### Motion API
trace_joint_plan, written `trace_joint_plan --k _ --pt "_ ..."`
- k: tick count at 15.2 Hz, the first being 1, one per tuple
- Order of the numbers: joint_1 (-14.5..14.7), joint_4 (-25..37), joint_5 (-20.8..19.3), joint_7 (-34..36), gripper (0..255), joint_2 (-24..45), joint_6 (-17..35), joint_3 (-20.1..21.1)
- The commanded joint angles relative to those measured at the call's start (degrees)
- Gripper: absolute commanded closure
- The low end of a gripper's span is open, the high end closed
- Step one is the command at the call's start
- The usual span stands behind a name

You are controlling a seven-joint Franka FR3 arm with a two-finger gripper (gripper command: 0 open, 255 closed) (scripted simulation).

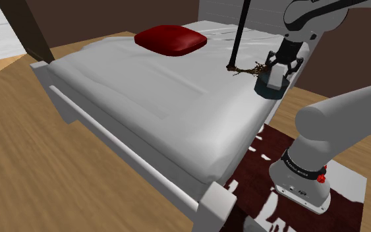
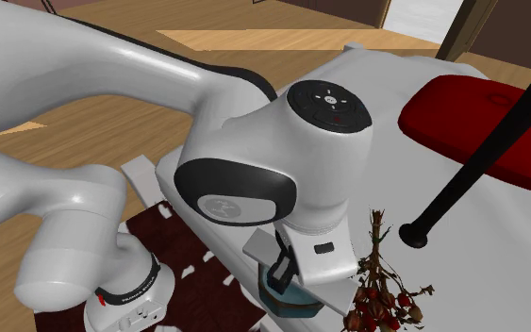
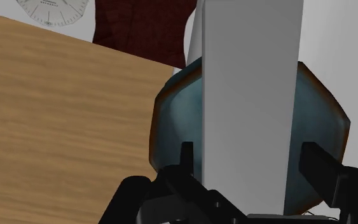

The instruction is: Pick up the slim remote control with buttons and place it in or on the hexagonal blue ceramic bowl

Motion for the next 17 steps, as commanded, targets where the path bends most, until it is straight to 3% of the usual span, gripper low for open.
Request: trace_joint_plan --k 1,5,9,17 --pt "0.0 0.0 0.0 0.0 0 0.0 0.0 0.0" --pt "0.0 0.0 0.0 0.0 0 0.0 0.0 0.0" --pt "0.1 5.9 0.4 0.0 0 -2.0 -8.0 0.7" --pt "0.1 5.9 0.4 0.0 0 -2.0 -8.0 0.7"
